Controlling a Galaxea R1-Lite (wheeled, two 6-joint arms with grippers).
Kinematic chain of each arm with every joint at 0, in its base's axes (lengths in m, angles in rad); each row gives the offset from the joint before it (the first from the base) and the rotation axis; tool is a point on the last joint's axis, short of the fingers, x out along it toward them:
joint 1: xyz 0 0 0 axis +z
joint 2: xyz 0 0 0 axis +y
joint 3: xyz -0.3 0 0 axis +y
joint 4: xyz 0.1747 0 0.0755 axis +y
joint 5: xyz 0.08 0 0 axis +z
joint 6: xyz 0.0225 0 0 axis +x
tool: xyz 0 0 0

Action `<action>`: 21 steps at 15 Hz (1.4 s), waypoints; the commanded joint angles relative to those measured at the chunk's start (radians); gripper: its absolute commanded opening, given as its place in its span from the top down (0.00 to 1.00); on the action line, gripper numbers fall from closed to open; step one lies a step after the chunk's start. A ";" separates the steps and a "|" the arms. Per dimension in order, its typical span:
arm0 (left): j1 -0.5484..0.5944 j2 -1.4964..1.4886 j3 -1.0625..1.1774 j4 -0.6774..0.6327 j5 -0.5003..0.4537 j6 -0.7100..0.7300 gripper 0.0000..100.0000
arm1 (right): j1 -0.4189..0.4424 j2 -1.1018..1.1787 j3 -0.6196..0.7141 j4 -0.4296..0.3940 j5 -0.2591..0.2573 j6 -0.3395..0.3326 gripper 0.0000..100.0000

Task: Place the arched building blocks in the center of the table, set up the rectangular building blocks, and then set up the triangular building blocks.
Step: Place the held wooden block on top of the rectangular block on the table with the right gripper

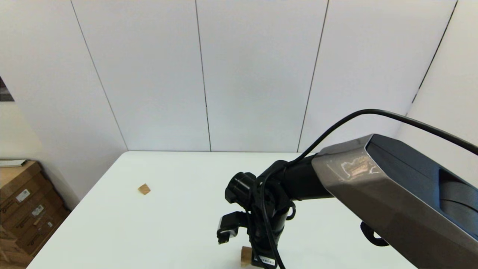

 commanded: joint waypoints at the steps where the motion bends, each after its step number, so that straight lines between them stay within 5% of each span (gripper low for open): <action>1: 0.000 0.002 0.000 0.000 0.000 0.000 0.00 | 0.007 0.001 -0.001 0.004 0.000 -0.003 1.00; 21: 0.000 0.002 0.000 0.000 0.000 0.001 0.00 | 0.001 -0.003 -0.004 0.010 -0.011 -0.019 1.00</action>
